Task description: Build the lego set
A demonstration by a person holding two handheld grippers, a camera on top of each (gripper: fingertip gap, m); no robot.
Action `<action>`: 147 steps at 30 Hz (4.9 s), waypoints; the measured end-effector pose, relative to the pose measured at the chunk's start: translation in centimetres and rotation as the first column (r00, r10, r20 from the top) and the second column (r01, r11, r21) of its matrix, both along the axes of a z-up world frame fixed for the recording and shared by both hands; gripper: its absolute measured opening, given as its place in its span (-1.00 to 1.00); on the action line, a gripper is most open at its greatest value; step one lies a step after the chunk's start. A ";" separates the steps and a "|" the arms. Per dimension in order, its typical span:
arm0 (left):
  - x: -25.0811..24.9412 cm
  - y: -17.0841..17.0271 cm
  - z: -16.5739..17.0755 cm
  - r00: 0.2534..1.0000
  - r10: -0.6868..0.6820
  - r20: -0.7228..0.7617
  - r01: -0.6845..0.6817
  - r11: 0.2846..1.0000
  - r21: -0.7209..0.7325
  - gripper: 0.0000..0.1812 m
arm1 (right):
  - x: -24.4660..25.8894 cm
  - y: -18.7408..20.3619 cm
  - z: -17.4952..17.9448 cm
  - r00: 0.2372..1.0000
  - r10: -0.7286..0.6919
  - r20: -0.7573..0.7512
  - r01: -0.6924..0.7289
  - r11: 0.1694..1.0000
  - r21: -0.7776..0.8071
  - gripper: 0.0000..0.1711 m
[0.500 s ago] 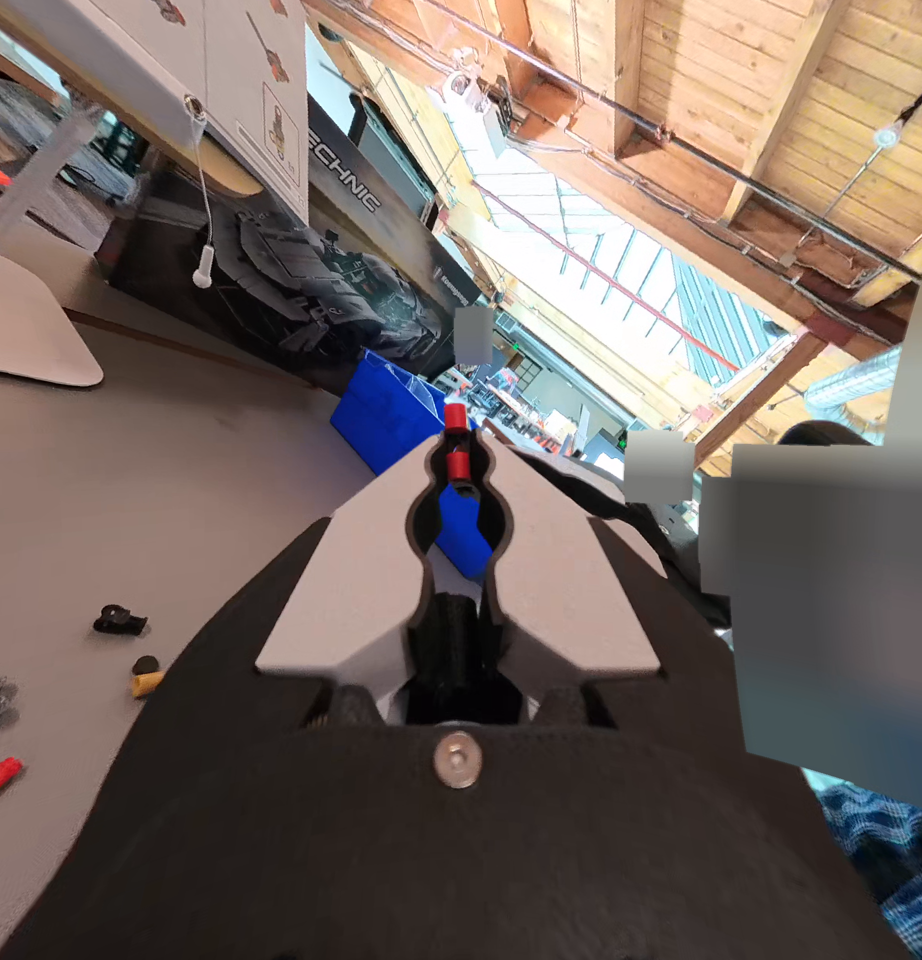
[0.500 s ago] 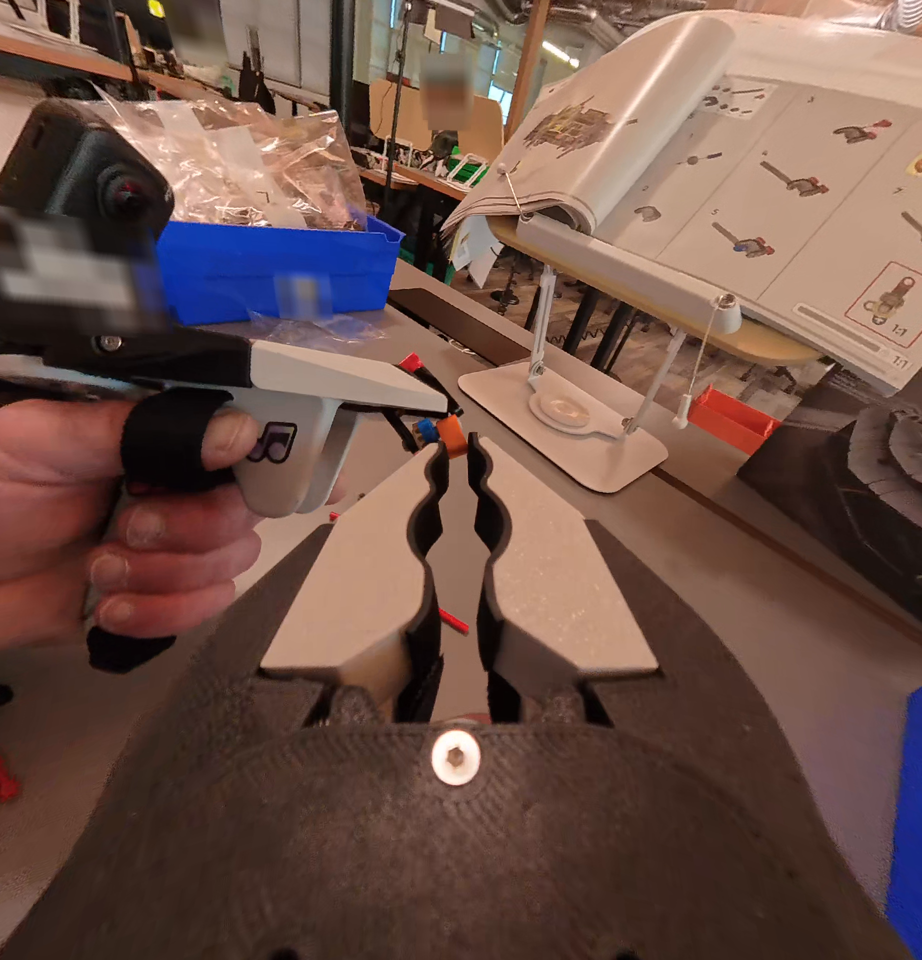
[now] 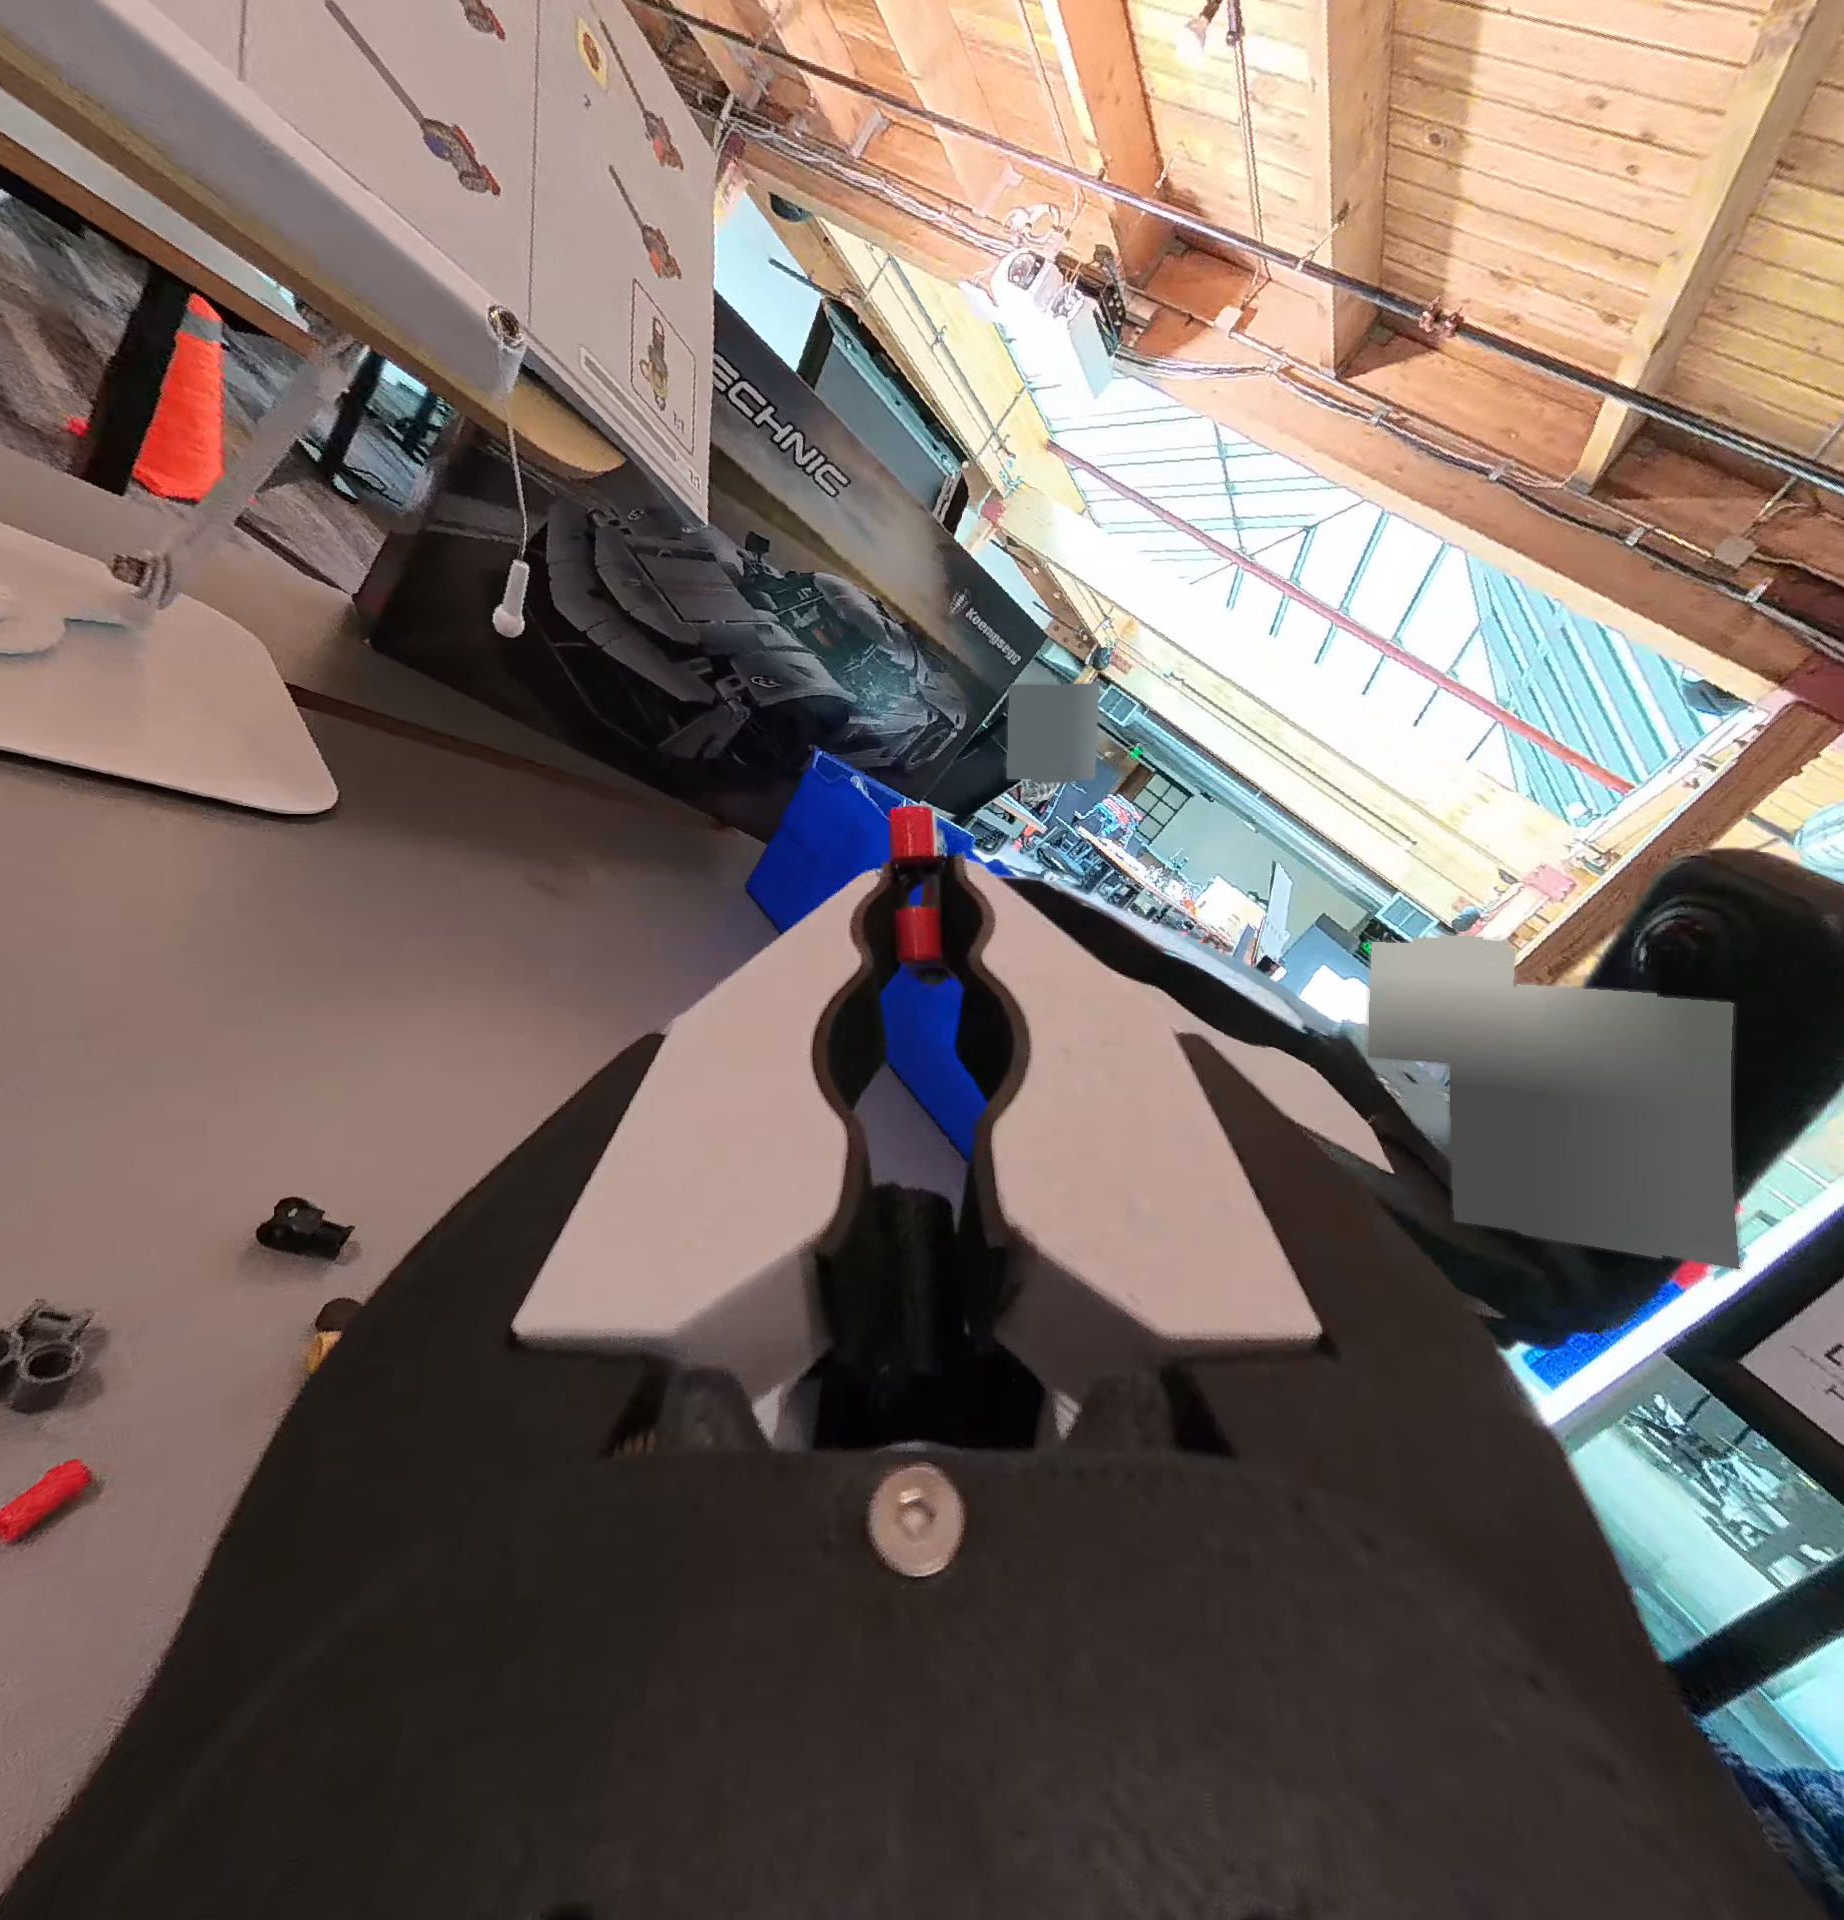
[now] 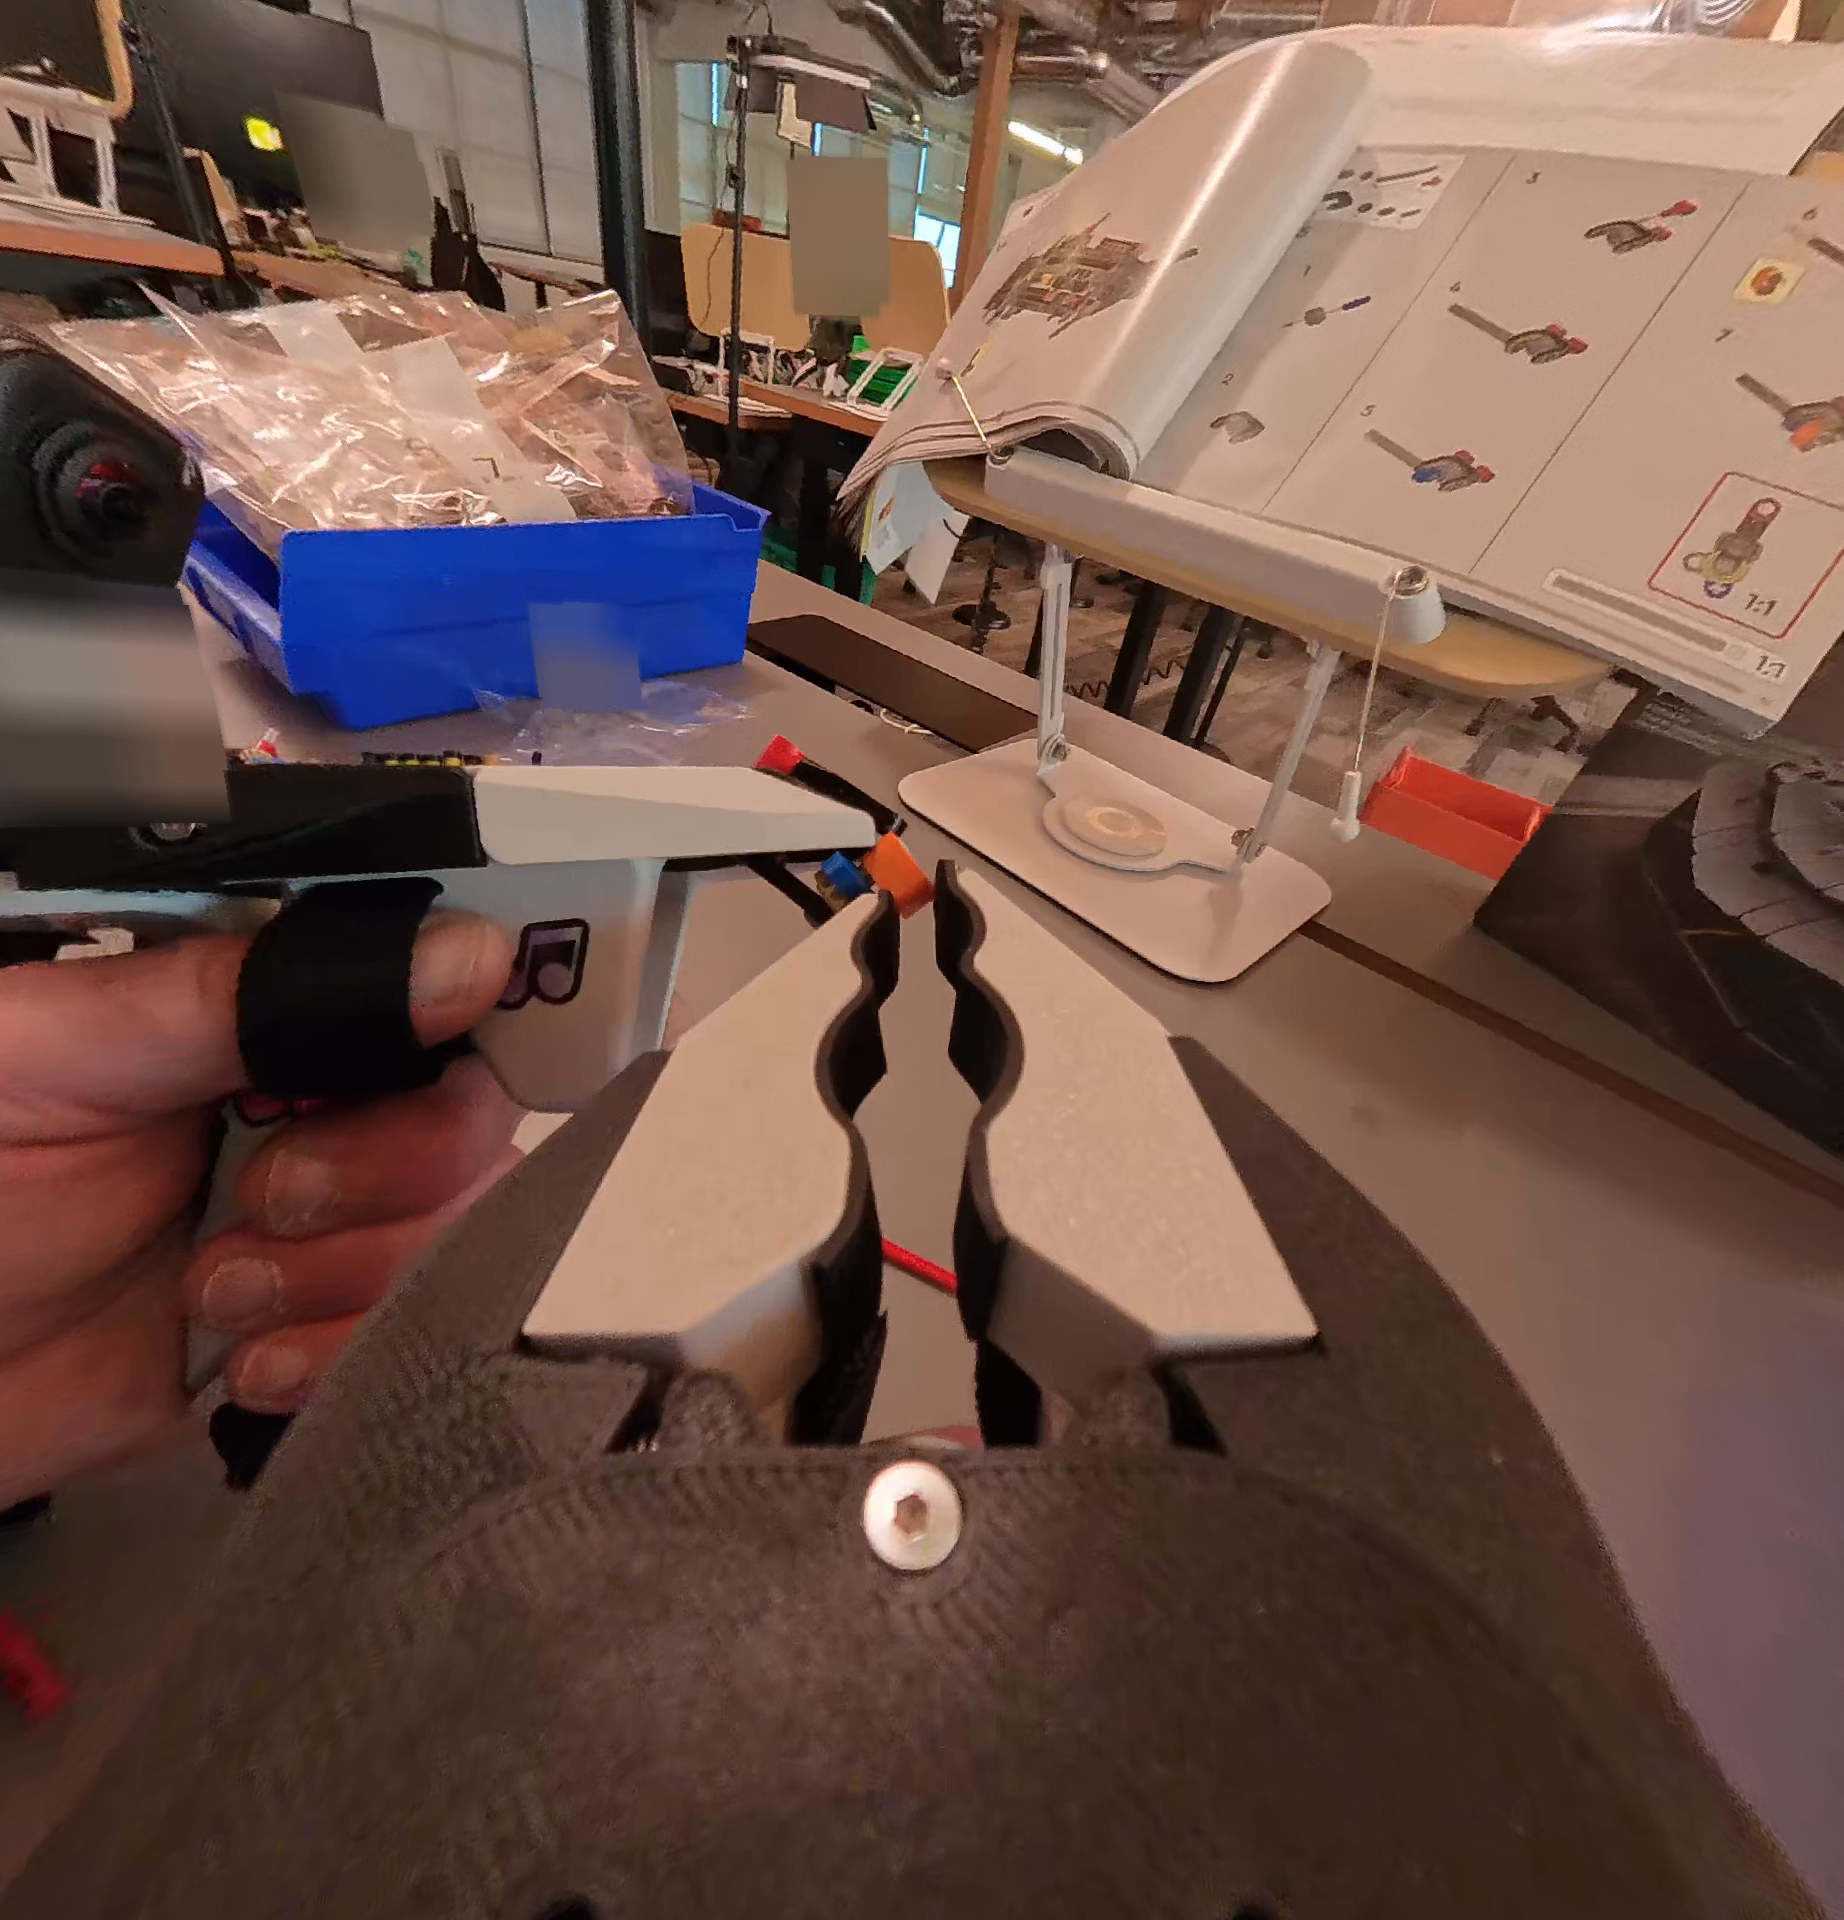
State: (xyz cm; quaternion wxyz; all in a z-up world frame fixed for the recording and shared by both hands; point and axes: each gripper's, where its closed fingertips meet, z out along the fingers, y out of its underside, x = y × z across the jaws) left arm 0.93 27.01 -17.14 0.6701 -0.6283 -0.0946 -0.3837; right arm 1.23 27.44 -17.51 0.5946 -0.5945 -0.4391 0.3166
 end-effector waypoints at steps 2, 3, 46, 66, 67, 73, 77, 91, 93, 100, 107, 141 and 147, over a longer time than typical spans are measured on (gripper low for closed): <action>0.0 0.1 0.2 1.000 0.007 0.002 -0.007 1.000 0.003 -0.93 | 0.0 0.1 0.2 1.000 -0.003 -0.014 0.002 1.000 -0.012 -0.96; -0.2 0.1 0.0 1.000 0.009 0.020 -0.009 1.000 -0.001 -0.93 | -0.1 0.1 0.1 1.000 -0.013 0.001 0.013 1.000 0.004 -0.96; 0.4 0.0 -0.9 0.995 -0.037 -0.090 0.033 0.999 -0.038 -0.92 | -0.3 0.2 -0.8 0.998 0.055 0.009 -0.054 0.997 -0.062 -0.98; 0.9 -0.5 -0.5 0.985 -0.139 -0.098 0.137 0.990 -0.027 -0.93 | -0.5 -0.9 -1.0 0.954 0.214 -0.209 -0.278 0.894 -0.352 -1.00; 0.9 -0.7 -0.3 0.983 -0.144 -0.116 0.143 0.990 -0.019 -0.93 | -0.4 -1.1 -0.8 0.950 0.237 -0.205 -0.296 0.892 -0.341 -0.98; 2.1 -2.6 1.0 0.924 -0.381 -0.009 0.381 0.923 0.052 -0.94 | 1.0 -2.4 1.4 0.821 0.372 -0.432 -0.546 0.733 -0.406 -0.82; 2.8 -3.0 1.0 0.898 -0.440 -0.014 0.440 0.896 0.060 -0.93 | 0.7 -4.4 1.5 0.728 0.460 -0.508 -0.679 0.589 -0.439 -0.83; 2.8 -4.1 2.7 0.876 -0.480 0.048 0.463 0.864 0.196 -0.93 | 1.3 -5.0 3.3 0.693 0.357 -0.626 -0.676 0.625 -0.392 -0.96; 2.7 -3.8 2.7 0.888 -0.453 0.078 0.432 0.880 0.199 -0.93 | 1.3 -4.7 3.4 0.706 0.317 -0.633 -0.646 0.655 -0.392 -0.96; 2.5 -3.1 3.3 0.905 -0.382 0.186 0.342 0.915 0.214 -0.93 | 1.5 -4.1 4.2 0.707 0.234 -0.667 -0.591 0.713 -0.377 -0.97; 1.9 -1.8 0.4 0.943 -0.281 0.177 0.266 0.959 0.101 -0.93 | 4.6 -0.8 6.8 0.643 0.147 -0.751 -0.564 0.755 -0.335 -0.97; 2.1 -6.4 -10.9 0.771 -0.562 -0.299 0.334 0.757 -0.562 -0.93 | 6.4 -6.2 -11.4 0.790 0.491 0.367 -0.313 0.838 -0.447 -0.70; 3.6 -7.1 -10.7 0.766 -0.628 -0.139 0.459 0.685 -0.566 -0.93 | 4.7 -8.0 -10.7 0.777 0.511 0.368 -0.379 0.847 -0.373 -0.69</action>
